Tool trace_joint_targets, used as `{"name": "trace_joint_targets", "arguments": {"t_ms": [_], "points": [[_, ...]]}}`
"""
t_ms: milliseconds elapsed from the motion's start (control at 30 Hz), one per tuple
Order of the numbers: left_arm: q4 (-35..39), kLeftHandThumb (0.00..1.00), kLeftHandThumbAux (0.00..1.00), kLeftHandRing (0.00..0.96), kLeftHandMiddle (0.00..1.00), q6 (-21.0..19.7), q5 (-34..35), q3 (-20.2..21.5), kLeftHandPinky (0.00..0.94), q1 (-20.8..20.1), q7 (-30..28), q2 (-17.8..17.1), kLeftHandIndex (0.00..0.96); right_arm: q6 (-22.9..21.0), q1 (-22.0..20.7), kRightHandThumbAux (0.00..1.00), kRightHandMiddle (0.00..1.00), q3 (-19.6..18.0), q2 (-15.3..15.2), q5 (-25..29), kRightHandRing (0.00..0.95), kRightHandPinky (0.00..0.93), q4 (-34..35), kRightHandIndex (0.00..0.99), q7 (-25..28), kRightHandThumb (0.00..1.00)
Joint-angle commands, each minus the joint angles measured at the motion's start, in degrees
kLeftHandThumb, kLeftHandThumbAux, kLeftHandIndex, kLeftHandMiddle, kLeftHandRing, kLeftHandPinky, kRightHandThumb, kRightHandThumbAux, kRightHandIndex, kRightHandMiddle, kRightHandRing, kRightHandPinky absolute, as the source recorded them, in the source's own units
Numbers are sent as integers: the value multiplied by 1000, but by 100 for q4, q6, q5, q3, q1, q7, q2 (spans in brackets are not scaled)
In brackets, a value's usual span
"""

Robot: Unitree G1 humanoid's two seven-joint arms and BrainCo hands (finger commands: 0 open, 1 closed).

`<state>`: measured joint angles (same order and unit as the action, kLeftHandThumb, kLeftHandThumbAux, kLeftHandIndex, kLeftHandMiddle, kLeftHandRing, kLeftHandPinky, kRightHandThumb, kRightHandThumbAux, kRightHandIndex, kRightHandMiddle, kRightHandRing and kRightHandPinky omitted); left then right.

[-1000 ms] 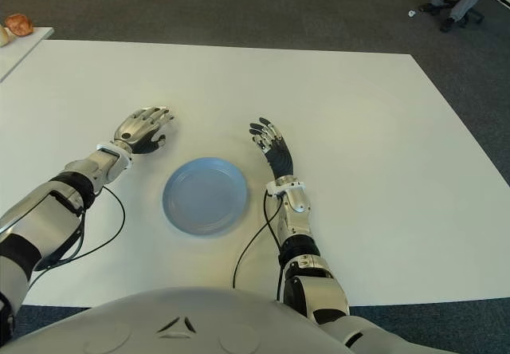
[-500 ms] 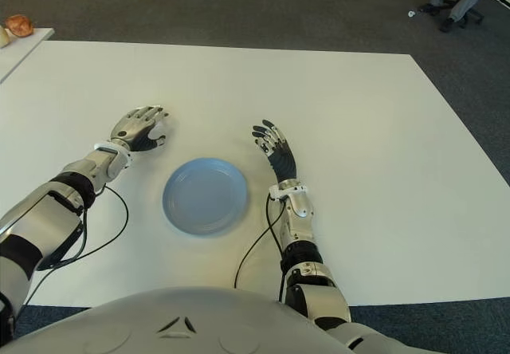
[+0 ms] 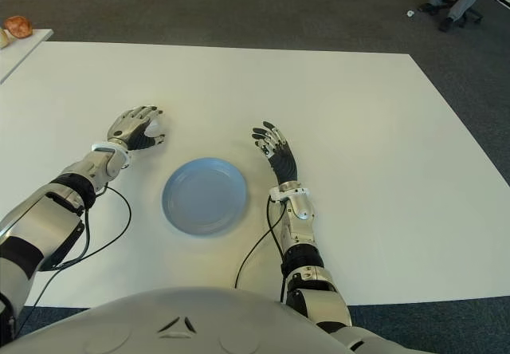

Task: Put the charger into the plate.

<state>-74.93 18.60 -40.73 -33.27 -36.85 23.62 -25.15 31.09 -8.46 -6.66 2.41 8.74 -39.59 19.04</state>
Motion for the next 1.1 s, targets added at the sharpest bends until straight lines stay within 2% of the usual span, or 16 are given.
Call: {"name": "trace_joint_targets", "arguments": {"t_ms": [33,200,267,367,467,667,833,933,1100], "points": [[-151,0,408,3,0,187,147,41,86,626,-981,57,0,-329,558,605,282,-8,44,45,250,228,-250,143,-72,22],[286,0,396,0,0,777,329,96,45,749,-1489,-333,0,-367,569,609,283,13,62,38,252,226,-189,138,-111,14],[787,0,389,0,0,1083,501,147,39,936,-1858,-664,0,-373,575,609,285,21,63,35,254,228,-169,138,-115,11],[2102,0,378,0,0,1382,951,311,34,1450,-2641,-1374,0,-372,574,610,289,39,80,16,258,232,-143,138,-148,5],[3077,0,376,0,0,1362,1291,443,25,1756,-3274,-1845,0,-391,570,611,293,48,88,-1,259,227,-127,139,-196,1],[3983,0,390,0,0,1225,1457,638,8,2028,-3805,-2296,0,-450,522,612,296,61,60,-27,260,228,-124,140,-258,0],[5001,15,419,0,0,1086,1805,1060,2,2528,-4208,-2806,0,-540,487,607,293,88,33,-73,255,219,-96,143,-354,0],[5431,37,433,0,0,968,1938,1313,0,2795,-4344,-2902,0,-580,478,604,293,113,13,-97,253,217,-73,146,-396,0],[5837,76,456,0,0,832,2035,1648,23,3111,-4405,-2851,0,-620,484,599,301,156,-15,-118,257,226,-43,156,-429,0]]}}
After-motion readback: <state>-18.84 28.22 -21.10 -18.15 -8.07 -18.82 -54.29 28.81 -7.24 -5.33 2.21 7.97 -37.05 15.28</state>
